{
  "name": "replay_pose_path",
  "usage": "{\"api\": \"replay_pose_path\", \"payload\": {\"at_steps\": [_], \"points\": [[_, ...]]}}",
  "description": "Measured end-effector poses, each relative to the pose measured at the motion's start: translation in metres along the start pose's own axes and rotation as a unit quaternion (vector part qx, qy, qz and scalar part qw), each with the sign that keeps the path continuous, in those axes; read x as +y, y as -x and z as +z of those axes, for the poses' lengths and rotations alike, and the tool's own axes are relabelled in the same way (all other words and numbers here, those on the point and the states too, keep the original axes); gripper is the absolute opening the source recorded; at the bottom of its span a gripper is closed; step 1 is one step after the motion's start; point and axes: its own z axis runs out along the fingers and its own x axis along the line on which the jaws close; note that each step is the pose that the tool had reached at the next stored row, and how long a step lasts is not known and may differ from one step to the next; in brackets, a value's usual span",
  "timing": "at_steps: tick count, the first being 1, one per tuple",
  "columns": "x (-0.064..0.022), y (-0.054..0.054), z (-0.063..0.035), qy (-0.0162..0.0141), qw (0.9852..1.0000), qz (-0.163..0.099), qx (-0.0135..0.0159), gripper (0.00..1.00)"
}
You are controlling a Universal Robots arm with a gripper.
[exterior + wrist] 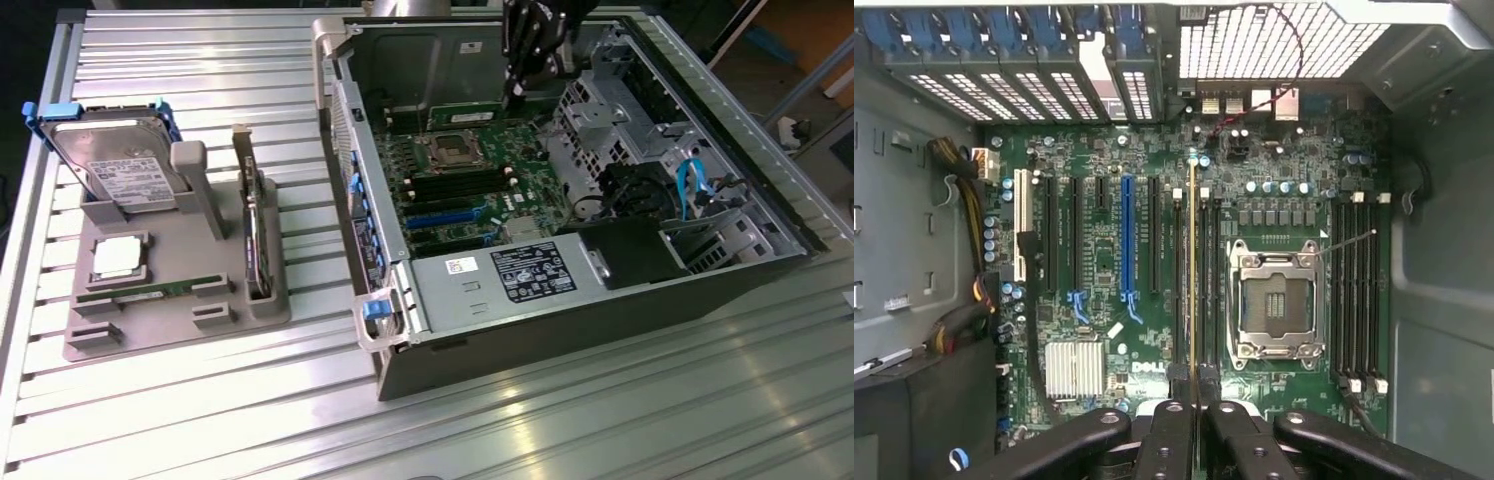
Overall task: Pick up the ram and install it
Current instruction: 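Insert the ram into the slot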
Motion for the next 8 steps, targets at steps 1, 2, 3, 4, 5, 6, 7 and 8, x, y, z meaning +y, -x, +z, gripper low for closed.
{"api": "replay_pose_path", "payload": {"at_steps": [1, 2, 3, 4, 5, 6, 7, 8], "points": [[-0.0001, 0.000, 0.0019, 0.0000, 1.0000, 0.000, -0.0001, 0.12], [-0.0002, 0.000, 0.0035, 0.0000, 1.0000, 0.000, 0.0000, 0.12], [-0.0003, 0.000, 0.0054, 0.0000, 1.0000, 0.000, 0.0000, 0.12], [-0.0003, 0.000, 0.0069, 0.0000, 1.0000, 0.000, 0.0000, 0.12], [-0.0005, 0.000, 0.0092, 0.0000, 1.0000, 0.000, 0.0000, 0.12], [-0.0006, 0.000, 0.0109, 0.0000, 1.0000, 0.000, -0.0001, 0.12], [-0.0007, 0.000, 0.0124, 0.0000, 1.0000, 0.000, 0.0000, 0.12], [-0.0008, 0.000, 0.0142, 0.0000, 1.0000, 0.000, 0.0000, 0.12]]}}
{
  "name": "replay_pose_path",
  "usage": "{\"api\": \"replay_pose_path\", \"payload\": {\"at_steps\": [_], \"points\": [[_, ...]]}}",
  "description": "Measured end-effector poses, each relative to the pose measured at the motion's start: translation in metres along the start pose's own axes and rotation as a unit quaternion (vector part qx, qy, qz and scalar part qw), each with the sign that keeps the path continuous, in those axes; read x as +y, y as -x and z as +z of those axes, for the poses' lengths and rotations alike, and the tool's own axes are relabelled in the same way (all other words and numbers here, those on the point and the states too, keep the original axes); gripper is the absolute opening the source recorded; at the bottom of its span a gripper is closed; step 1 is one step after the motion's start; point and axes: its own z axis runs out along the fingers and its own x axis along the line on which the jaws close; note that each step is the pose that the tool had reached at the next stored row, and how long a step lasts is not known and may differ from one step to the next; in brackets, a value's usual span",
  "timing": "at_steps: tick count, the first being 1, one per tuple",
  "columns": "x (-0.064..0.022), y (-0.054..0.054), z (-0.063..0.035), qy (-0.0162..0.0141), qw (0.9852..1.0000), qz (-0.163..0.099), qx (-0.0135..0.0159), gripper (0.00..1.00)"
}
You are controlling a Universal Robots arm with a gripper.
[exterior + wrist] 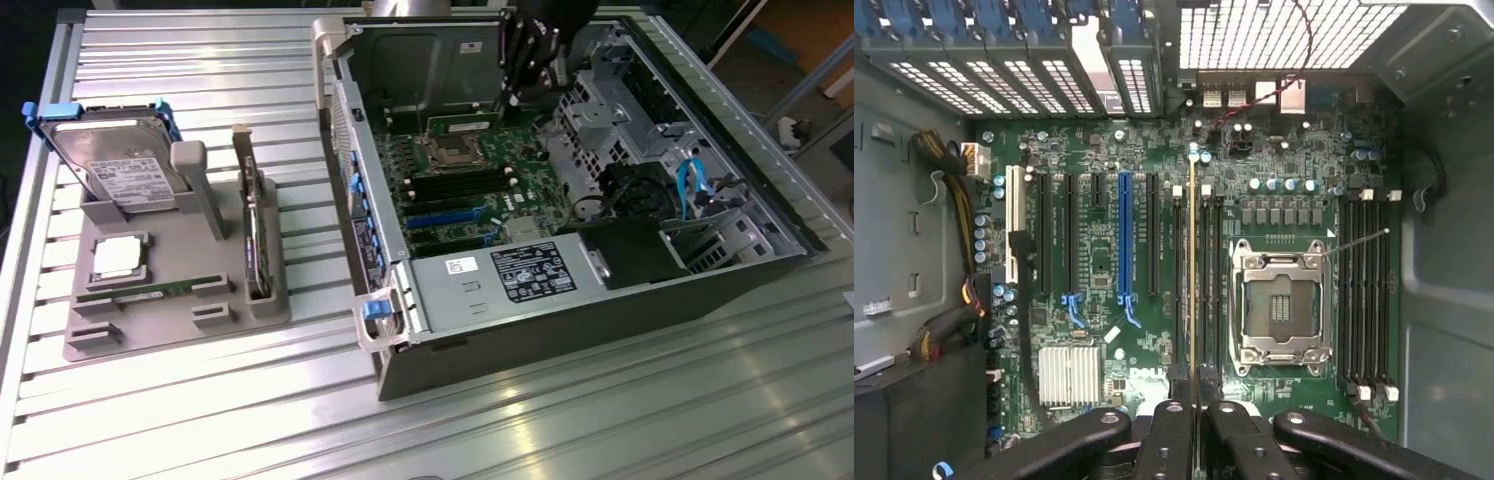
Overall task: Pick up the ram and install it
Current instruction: 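Insert the ram into the slot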
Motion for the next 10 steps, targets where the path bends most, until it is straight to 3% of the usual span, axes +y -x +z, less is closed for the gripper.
{"api": "replay_pose_path", "payload": {"at_steps": [10], "points": [[-0.0006, 0.000, 0.0145, 0.0000, 1.0000, 0.000, 0.0000, 0.12]]}}
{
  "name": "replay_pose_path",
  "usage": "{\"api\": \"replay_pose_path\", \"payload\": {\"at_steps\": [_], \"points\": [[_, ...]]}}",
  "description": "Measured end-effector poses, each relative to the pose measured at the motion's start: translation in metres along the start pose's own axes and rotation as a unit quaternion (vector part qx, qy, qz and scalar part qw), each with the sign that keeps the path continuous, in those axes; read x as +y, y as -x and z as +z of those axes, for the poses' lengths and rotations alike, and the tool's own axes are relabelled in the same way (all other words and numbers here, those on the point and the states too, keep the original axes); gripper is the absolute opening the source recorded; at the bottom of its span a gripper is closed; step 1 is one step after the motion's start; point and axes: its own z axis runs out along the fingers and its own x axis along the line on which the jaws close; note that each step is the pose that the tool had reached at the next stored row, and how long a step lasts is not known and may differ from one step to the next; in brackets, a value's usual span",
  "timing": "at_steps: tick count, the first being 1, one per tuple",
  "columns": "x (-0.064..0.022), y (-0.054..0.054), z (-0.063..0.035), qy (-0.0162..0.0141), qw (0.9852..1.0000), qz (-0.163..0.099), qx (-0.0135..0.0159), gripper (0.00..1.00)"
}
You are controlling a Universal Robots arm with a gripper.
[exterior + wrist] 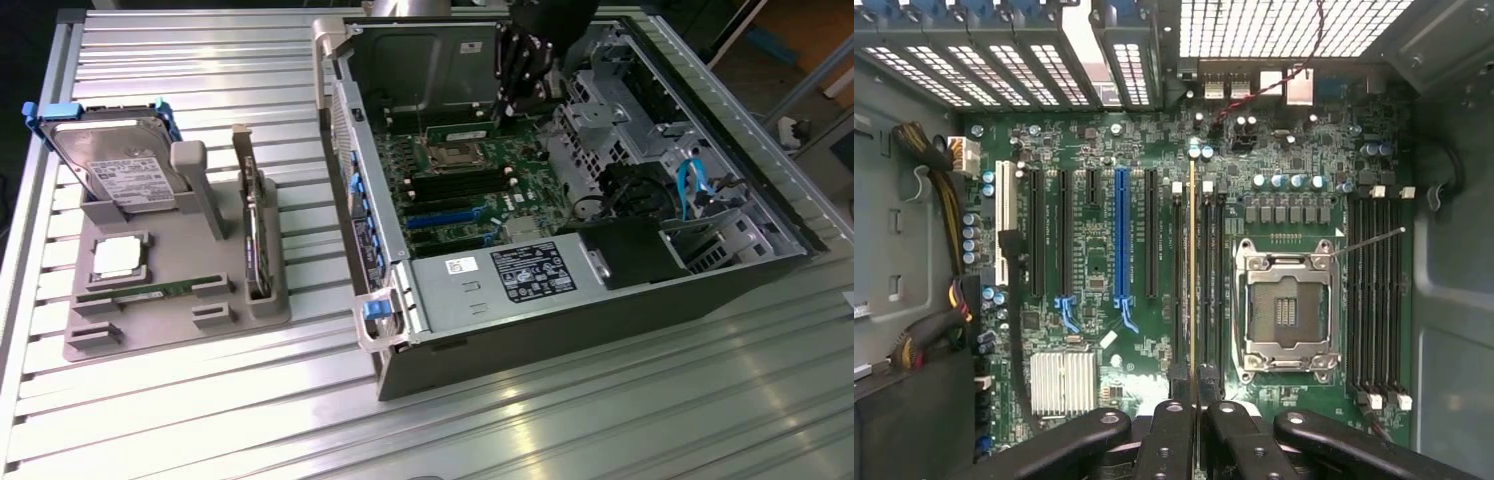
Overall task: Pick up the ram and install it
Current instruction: 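Insert the ram into the slot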
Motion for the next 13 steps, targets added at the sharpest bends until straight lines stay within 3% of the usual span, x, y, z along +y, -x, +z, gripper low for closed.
{"api": "replay_pose_path", "payload": {"at_steps": [13], "points": [[-0.0006, 0.000, 0.0177, 0.0000, 1.0000, 0.000, 0.0000, 0.12]]}}
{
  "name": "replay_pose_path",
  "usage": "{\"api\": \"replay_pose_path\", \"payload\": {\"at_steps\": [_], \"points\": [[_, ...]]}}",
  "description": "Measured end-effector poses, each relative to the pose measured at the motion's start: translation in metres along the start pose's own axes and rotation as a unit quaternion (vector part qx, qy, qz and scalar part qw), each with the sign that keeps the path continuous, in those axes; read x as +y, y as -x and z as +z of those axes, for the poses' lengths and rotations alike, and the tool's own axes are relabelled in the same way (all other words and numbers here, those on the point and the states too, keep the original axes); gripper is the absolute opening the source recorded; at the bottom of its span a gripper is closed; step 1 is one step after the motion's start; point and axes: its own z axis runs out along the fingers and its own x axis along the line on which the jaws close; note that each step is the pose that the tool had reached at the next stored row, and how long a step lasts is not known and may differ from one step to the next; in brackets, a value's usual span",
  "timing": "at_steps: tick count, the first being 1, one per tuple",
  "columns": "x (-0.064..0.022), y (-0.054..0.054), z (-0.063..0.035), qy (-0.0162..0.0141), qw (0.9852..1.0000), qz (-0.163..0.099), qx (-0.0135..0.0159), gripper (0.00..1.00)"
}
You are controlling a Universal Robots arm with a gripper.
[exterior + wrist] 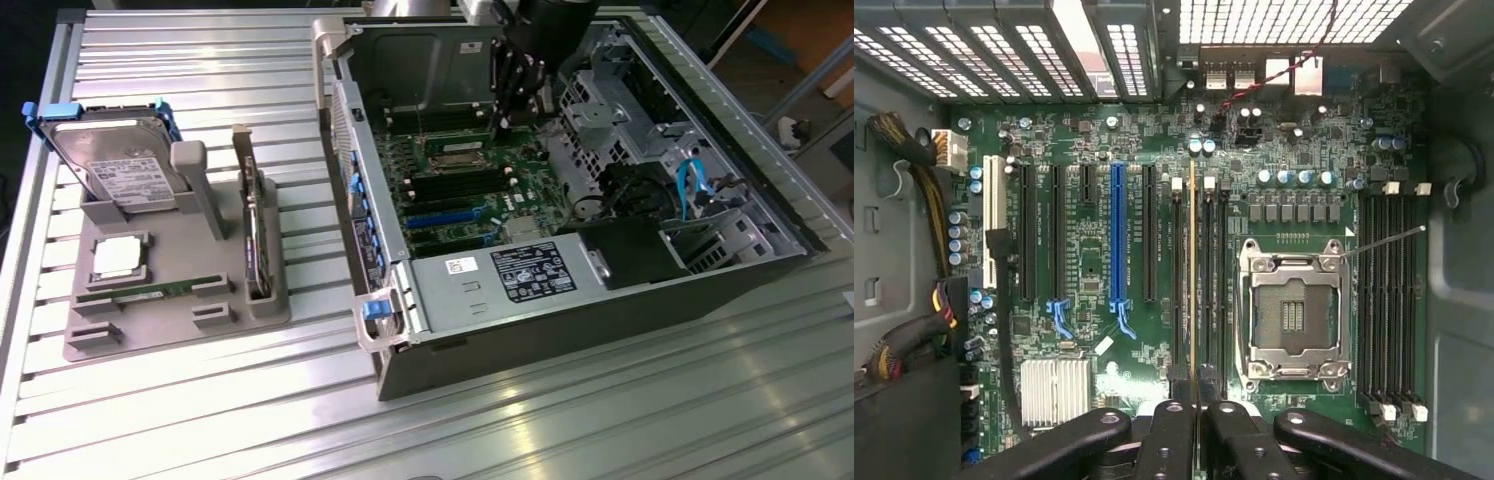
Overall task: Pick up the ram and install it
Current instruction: 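Insert the ram into the slot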
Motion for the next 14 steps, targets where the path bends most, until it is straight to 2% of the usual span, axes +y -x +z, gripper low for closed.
{"api": "replay_pose_path", "payload": {"at_steps": [14], "points": [[-0.0007, 0.000, 0.0186, 0.0000, 1.0000, 0.000, 0.0000, 0.12]]}}
